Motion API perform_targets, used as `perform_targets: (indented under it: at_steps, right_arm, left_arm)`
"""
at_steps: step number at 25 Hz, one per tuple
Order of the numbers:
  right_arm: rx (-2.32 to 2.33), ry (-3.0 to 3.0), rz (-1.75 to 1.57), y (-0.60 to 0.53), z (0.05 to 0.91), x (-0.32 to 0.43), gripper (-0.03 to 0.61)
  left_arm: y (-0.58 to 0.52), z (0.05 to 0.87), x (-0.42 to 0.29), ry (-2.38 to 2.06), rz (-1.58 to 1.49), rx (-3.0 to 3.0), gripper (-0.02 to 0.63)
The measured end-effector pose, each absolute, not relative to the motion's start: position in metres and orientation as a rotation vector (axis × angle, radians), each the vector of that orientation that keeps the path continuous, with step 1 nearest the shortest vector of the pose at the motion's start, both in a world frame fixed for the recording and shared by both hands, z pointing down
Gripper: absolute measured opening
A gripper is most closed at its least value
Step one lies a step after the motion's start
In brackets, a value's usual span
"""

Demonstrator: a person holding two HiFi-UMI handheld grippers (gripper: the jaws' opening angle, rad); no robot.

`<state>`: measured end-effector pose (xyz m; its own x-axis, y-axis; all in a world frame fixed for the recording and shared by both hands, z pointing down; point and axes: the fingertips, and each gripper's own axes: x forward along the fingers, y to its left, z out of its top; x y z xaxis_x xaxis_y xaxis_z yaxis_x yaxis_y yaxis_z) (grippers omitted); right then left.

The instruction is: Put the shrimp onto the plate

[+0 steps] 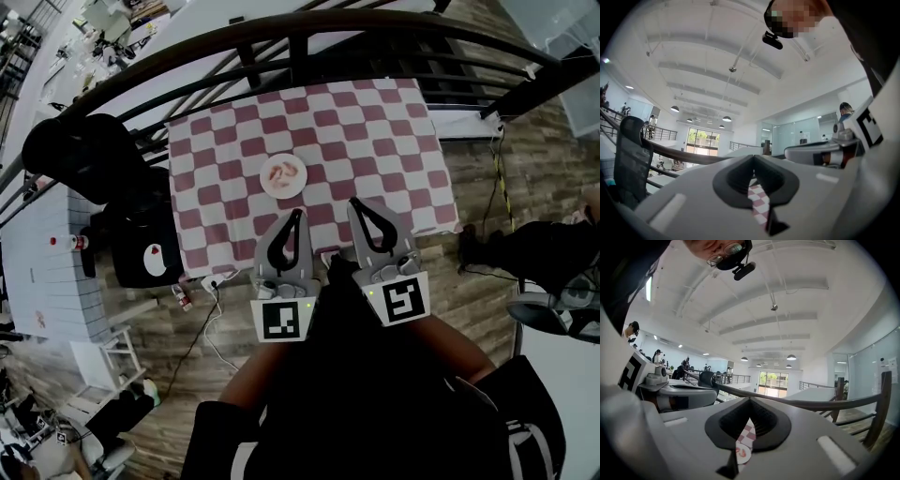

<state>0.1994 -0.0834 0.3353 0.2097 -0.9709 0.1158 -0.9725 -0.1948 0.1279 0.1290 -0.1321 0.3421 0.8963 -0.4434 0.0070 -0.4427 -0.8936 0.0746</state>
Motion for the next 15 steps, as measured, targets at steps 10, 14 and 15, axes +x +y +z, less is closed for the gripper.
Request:
perform_targets:
  at_steps: [10,14,15]
  right_arm:
    - [2.270,-1.858,-0.008,-0.082,0.340,0.179,-0.003]
    - [2.282,-1.839,-0.020,-0.080,0.338,0.173,-0.003]
    - [2.286,-1.834,-0.023,-0.079,0.338,0.171,-0.003]
  left_arm:
    - [-0.124,0.346,0.114,-0.656,-0.035,2.969,0.009]
    - [-0.126,0.348,0.108,-0.627,-0.044,2.943,0.009]
    - [-0.127,0.348,0.106,-0.623,-0.051,2.939,0.009]
